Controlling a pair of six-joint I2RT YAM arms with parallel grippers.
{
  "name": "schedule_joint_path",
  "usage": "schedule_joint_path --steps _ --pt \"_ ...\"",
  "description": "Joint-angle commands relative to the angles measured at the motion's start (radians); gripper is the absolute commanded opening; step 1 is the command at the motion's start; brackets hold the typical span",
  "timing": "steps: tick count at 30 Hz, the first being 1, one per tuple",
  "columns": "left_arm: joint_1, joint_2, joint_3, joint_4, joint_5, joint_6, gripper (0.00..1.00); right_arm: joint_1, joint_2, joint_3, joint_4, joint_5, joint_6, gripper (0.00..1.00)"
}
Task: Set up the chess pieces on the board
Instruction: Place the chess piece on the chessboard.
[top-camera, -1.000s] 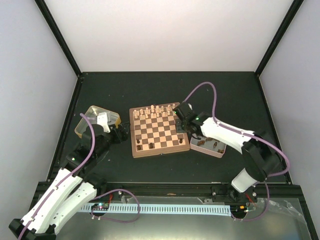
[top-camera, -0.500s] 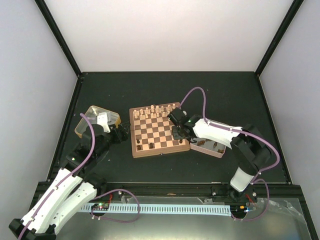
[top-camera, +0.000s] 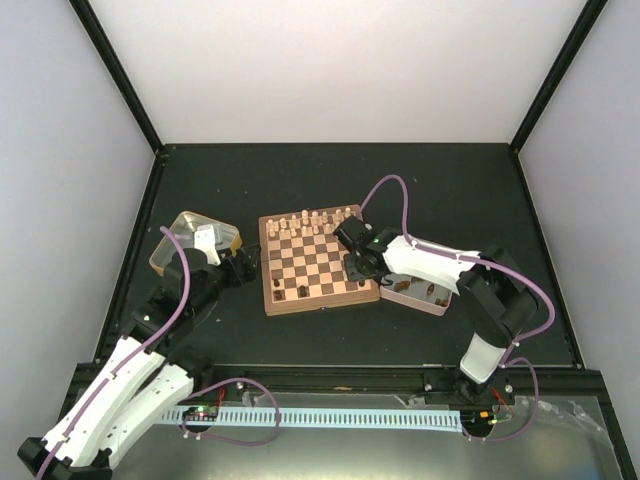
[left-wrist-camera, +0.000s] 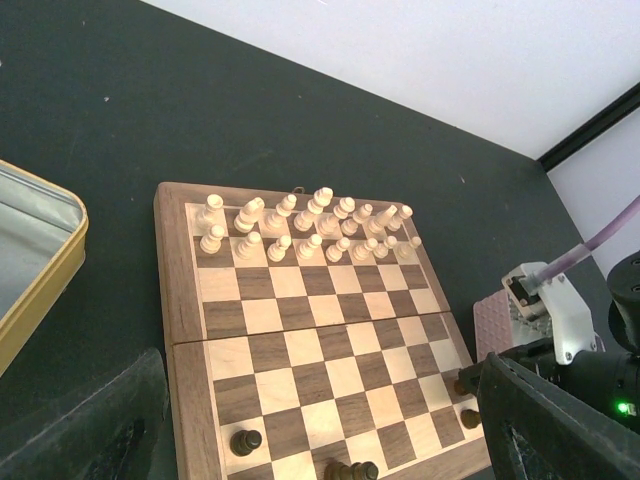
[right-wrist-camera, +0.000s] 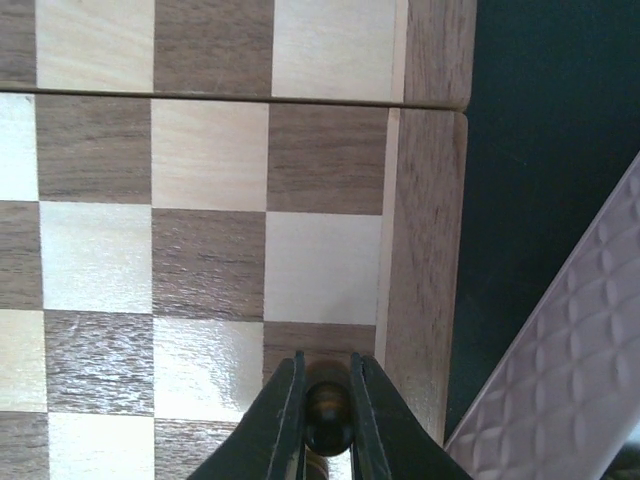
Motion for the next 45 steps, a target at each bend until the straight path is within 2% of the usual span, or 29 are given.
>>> schedule_joint_path --steps 1,11,17,25,31,41,45 --pt "0.009 -0.004 0.003 0.017 0.013 0.005 0.86 0.006 0.018 0.042 -0.009 -0.014 -0.025 0.11" --pt "0.009 -0.007 0.002 0.014 0.012 0.005 0.87 0.007 0.011 0.08 -0.052 -0.02 -0.035 0.22" --pt "0.009 -0.006 0.001 0.012 0.013 0.004 0.87 0.007 0.015 0.095 -0.069 -0.005 -0.038 0.24" --pt "0.009 -0.007 0.0 0.015 0.013 0.005 0.87 0.007 0.09 0.153 -0.08 0.035 -0.055 0.23" --pt "0.009 -0.004 0.002 0.018 0.014 0.006 0.87 0.006 0.141 0.183 -0.089 0.074 -0.059 0.19" --pt "0.009 -0.014 -0.007 0.018 0.013 0.003 0.86 0.006 0.109 0.113 -0.076 0.051 -0.055 0.12" --pt "0.009 -0.007 -0.003 0.019 0.016 0.003 0.86 0.005 0.105 0.116 -0.066 0.042 -0.062 0.14"
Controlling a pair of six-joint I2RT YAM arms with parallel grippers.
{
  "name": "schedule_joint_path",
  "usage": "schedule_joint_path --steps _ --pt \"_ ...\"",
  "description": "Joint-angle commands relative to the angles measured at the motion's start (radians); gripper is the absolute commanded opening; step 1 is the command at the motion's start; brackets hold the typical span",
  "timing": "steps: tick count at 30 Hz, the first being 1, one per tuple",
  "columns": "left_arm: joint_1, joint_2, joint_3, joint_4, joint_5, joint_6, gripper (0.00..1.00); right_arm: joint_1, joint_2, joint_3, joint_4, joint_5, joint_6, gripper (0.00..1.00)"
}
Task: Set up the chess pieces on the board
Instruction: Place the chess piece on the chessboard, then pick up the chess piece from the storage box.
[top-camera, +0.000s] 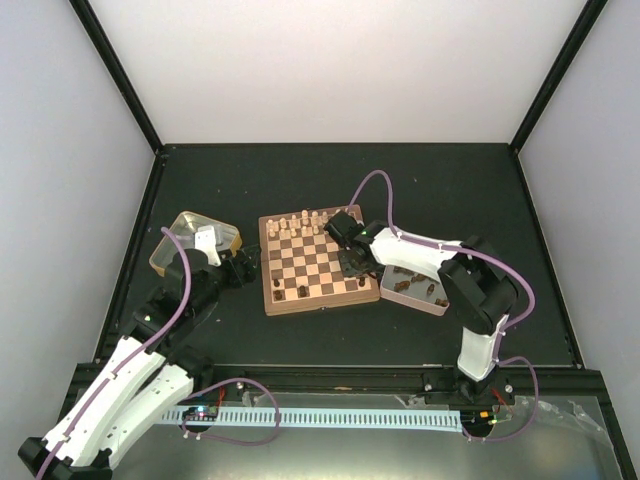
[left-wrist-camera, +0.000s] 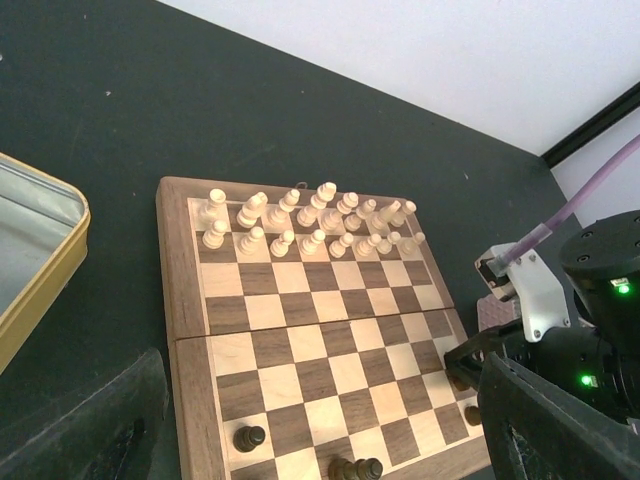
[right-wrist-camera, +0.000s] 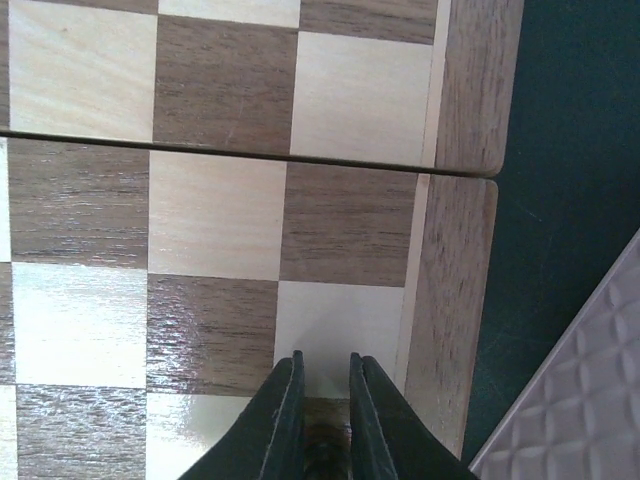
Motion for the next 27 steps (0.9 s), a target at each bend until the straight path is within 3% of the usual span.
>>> schedule_joint_path --steps 1,10,19,27 --pt "0.01 -0.004 0.006 0.021 0.018 0.002 0.87 0.006 -0.02 -0.009 0.004 -0.001 -0.012 0.15" --pt "0.009 0.001 0.009 0.03 0.032 0.007 0.87 -0.036 -0.163 -0.035 0.066 0.019 0.056 0.24" --pt "0.009 0.052 0.02 0.084 0.108 0.026 0.87 -0.278 -0.471 -0.347 0.162 0.013 0.152 0.29" --pt "0.009 0.08 0.025 0.099 0.127 0.025 0.86 -0.391 -0.433 -0.455 0.257 -0.118 0.163 0.32"
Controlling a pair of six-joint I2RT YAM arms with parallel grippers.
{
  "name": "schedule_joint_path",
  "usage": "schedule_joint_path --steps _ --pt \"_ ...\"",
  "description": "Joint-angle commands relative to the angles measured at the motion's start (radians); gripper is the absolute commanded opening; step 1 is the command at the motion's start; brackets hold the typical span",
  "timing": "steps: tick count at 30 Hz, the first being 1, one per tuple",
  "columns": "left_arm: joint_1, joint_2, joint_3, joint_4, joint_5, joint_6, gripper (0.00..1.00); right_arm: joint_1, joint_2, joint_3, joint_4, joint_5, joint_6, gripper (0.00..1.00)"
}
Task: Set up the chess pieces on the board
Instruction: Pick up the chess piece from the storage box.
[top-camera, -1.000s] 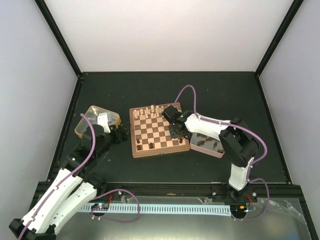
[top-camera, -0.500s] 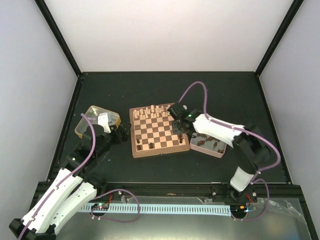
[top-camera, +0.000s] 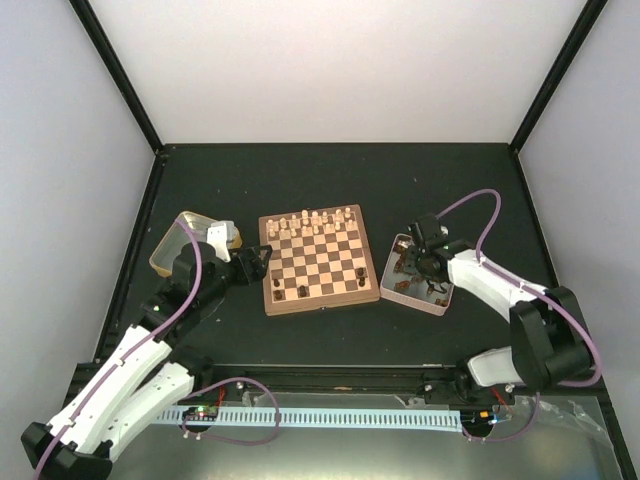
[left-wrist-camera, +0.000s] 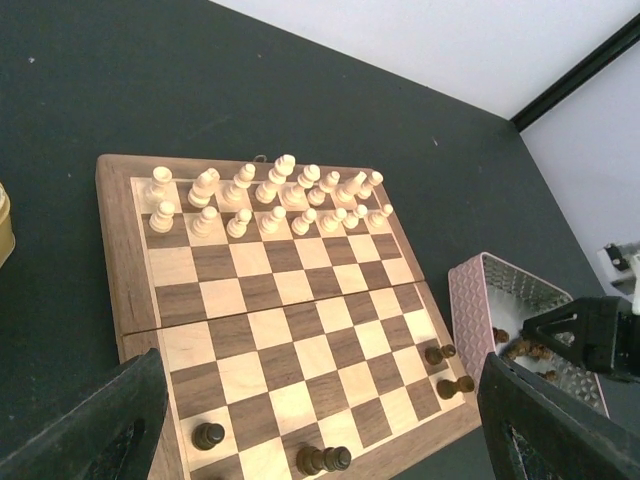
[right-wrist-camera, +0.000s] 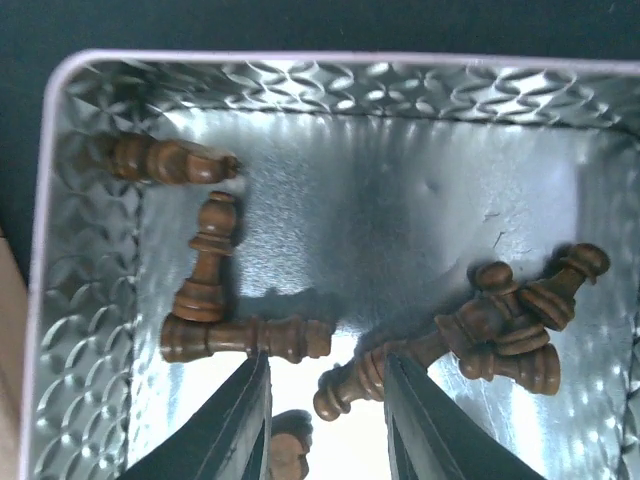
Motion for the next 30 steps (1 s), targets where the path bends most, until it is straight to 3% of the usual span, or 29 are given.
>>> schedule_joint_path --steps 1,9,21,26,30 --pt "0.009 0.008 0.026 0.038 0.031 0.011 0.86 -0.019 0.052 -0.001 0.092 -0.081 0.024 0.32" --pt "0.01 0.001 0.025 0.03 0.024 0.013 0.86 -0.019 0.167 0.03 0.09 -0.087 0.012 0.32" --pt "0.009 0.002 0.022 0.025 0.017 0.014 0.86 -0.019 0.232 0.104 0.043 0.109 -0.012 0.31" --pt "0.01 -0.001 0.019 0.024 0.016 0.014 0.86 -0.019 0.176 0.103 0.054 0.117 0.069 0.32" --pt "0.009 0.003 0.016 0.03 0.018 0.013 0.86 -0.019 0.155 0.08 0.109 0.037 0.211 0.37"
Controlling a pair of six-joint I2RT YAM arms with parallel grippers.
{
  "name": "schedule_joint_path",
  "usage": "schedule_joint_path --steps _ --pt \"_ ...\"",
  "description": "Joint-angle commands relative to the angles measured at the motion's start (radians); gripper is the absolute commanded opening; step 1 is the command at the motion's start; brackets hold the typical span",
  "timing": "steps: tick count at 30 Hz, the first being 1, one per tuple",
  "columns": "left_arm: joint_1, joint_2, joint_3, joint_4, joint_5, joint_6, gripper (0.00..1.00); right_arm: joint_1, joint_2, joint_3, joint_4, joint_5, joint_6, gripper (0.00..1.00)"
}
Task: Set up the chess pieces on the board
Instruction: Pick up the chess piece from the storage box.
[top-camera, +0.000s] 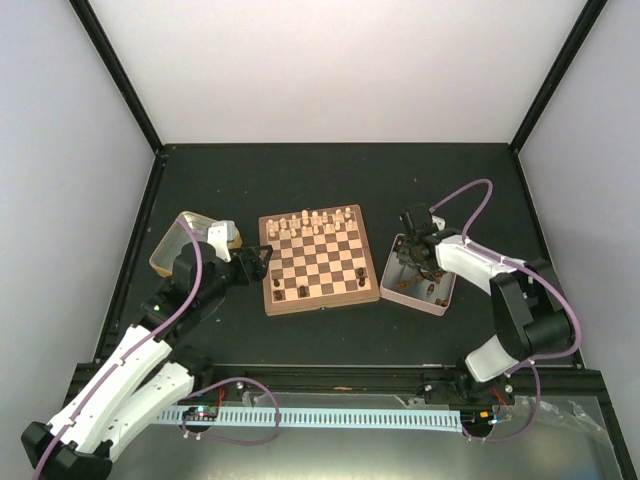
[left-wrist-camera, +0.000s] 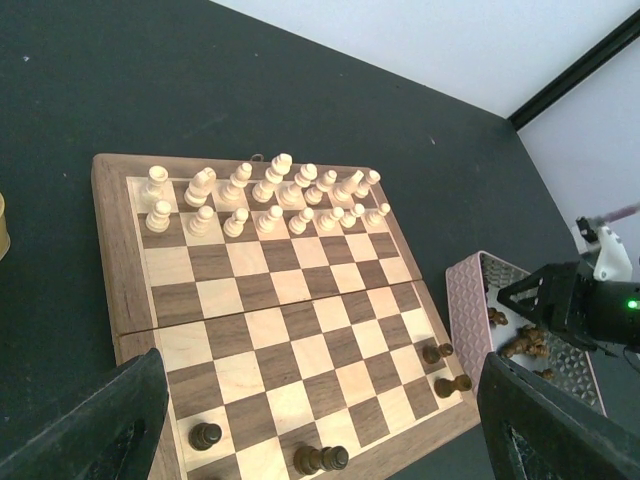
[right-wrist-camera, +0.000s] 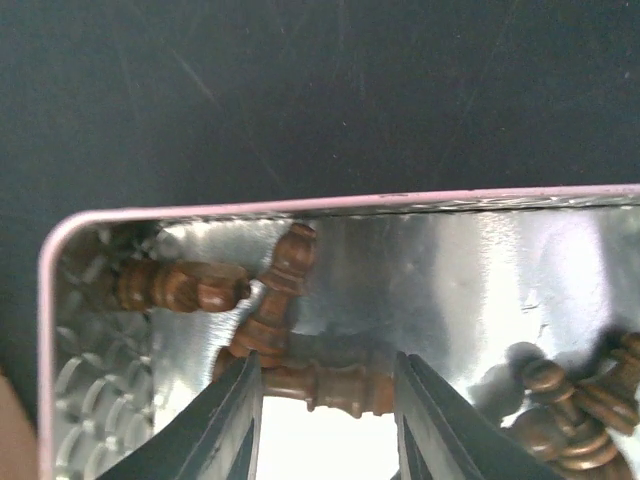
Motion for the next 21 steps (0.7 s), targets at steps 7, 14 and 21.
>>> schedule_joint_path --steps 7,14,21 --pt "0.009 -0.006 0.013 0.025 0.012 0.012 0.86 -0.004 0.007 -0.029 0.105 -0.073 0.334 0.36" --pt "0.009 -0.006 0.006 0.03 0.015 0.016 0.86 -0.003 0.08 0.007 0.089 -0.03 0.249 0.37" --pt "0.01 -0.012 0.009 0.026 0.013 0.022 0.86 -0.003 0.151 0.026 0.089 -0.029 0.173 0.31"
